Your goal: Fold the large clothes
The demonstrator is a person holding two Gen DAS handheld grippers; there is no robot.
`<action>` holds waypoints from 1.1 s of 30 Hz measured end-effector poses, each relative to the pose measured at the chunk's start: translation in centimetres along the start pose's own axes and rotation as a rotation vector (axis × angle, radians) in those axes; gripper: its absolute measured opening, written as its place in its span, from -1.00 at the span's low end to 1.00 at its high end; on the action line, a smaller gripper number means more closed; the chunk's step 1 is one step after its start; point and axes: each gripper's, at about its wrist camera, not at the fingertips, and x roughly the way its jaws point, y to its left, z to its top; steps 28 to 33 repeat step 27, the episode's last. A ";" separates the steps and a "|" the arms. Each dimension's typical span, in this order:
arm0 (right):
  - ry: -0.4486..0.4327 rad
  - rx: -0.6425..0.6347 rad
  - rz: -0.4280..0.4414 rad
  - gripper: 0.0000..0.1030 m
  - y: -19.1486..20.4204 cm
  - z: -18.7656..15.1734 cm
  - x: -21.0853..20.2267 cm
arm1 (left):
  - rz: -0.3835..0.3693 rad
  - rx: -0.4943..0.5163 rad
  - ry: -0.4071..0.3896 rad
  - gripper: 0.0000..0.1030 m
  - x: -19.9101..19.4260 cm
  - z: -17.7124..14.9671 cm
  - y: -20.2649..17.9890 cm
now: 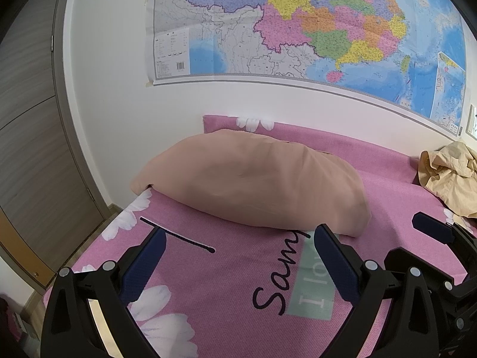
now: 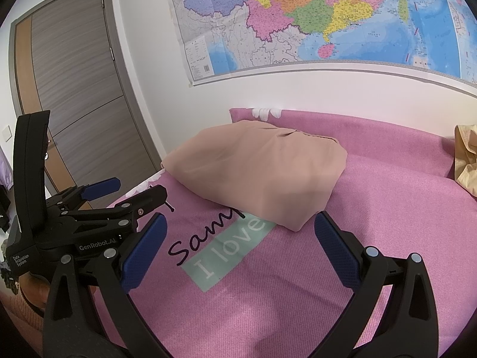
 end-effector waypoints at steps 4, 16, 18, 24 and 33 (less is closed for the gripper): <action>-0.001 -0.002 0.000 0.90 0.0 0.0 0.0 | 0.000 0.003 -0.002 0.86 0.0 0.0 0.1; 0.001 0.000 0.000 0.90 -0.1 0.1 0.0 | 0.004 0.010 -0.012 0.86 -0.2 0.0 -0.1; 0.000 0.003 -0.003 0.90 -0.2 0.1 -0.1 | 0.002 0.019 -0.024 0.86 -0.3 0.0 -0.2; -0.015 0.030 -0.053 0.90 -1.6 -0.6 -2.0 | -0.092 0.017 0.019 0.86 0.0 -0.1 -1.8; -0.030 0.069 -0.109 0.90 -3.1 -1.5 -4.0 | -0.176 0.055 0.042 0.86 0.3 -0.4 -4.2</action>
